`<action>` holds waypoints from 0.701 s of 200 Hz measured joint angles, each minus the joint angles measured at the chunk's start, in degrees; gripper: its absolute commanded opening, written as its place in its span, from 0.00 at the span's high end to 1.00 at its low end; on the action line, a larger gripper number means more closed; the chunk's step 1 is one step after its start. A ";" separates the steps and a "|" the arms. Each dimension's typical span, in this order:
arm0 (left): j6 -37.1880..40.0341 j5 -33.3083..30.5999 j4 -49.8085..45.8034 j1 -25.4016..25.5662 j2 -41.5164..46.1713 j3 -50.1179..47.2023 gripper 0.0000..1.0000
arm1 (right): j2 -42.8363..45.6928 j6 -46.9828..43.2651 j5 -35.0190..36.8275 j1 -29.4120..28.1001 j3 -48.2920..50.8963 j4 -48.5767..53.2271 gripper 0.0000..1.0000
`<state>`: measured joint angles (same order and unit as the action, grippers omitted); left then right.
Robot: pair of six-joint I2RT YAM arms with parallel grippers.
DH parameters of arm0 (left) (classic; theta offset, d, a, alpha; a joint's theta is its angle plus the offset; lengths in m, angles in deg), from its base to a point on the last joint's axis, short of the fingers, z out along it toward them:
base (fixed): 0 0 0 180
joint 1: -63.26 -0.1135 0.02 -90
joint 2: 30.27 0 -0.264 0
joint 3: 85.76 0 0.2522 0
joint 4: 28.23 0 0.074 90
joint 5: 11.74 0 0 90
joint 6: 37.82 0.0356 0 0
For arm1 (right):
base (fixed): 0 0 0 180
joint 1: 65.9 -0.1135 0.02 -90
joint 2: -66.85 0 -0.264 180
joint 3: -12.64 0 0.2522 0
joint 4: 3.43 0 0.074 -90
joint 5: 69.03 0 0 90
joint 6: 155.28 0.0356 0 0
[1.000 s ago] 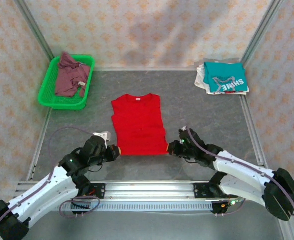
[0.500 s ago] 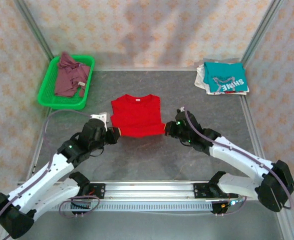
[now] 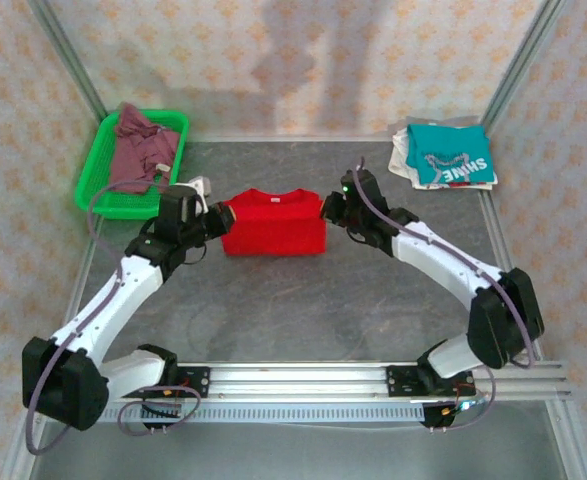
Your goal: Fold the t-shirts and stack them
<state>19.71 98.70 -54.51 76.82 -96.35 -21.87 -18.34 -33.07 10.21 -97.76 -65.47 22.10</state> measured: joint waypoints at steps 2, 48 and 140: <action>0.00 0.24 0.26 -0.31 -0.35 0.02 1.00 | -0.37 -0.04 -0.17 0.11 -0.35 0.02 1.00; 0.20 3.58 2.99 -4.81 -7.19 4.42 1.00 | -6.73 -0.81 -1.77 2.05 -6.67 -0.22 1.00; 5.18 1.66 4.55 -8.74 -35.67 24.79 0.43 | -33.22 -3.91 -5.07 6.51 -33.51 1.16 0.67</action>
<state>24.89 100.36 -49.96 68.08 -132.03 2.91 -51.56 -36.99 5.14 -91.24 -98.98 23.26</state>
